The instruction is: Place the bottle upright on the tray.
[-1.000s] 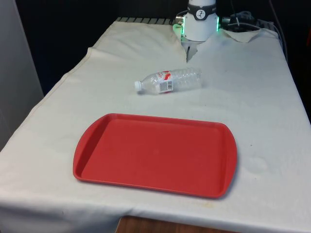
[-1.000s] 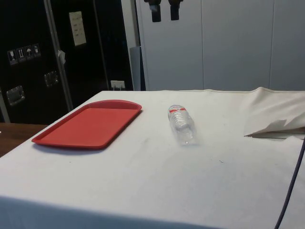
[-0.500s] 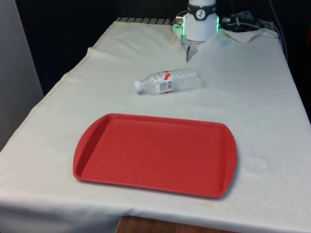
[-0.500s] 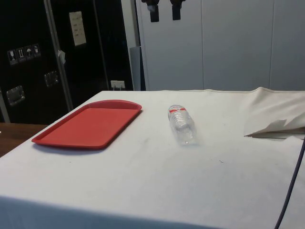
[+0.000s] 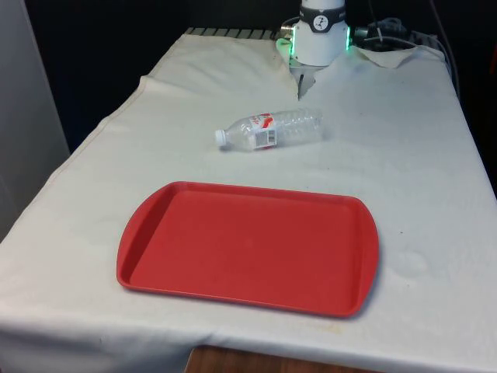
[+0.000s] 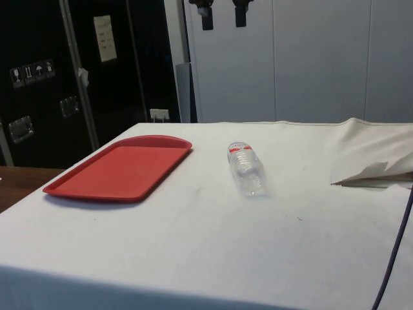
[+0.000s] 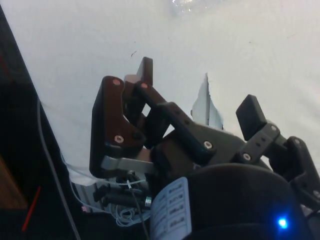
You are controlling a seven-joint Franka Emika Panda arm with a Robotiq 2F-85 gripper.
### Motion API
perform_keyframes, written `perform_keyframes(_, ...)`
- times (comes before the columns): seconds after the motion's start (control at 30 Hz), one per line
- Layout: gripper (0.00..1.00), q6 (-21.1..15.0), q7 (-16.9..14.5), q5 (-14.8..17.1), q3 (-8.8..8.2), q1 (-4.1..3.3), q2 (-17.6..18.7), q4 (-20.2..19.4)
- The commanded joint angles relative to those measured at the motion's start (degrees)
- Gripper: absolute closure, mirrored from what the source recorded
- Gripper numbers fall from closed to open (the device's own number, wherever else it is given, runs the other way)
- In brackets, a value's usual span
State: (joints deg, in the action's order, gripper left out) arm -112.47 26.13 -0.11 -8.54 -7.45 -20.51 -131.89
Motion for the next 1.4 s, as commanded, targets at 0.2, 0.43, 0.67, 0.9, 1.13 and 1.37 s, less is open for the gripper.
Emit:
perform_keyframes(0.2,0.00,-0.1,2.7,0.0,0.06,0.17,0.0,0.0)
perform_keyframes(0.43,0.00,-0.1,5.5,0.0,0.06,0.17,0.0,0.0)
perform_keyframes(0.67,0.00,0.0,7.6,0.0,0.00,0.06,0.0,0.0)
perform_keyframes(0.9,0.00,0.0,10.4,0.0,0.00,0.06,0.1,-0.1)
perform_keyframes(1.13,0.00,-0.1,13.8,0.0,0.06,0.23,0.1,0.0)
perform_keyframes(1.37,0.00,0.0,16.5,0.0,0.06,0.23,0.1,-0.1)
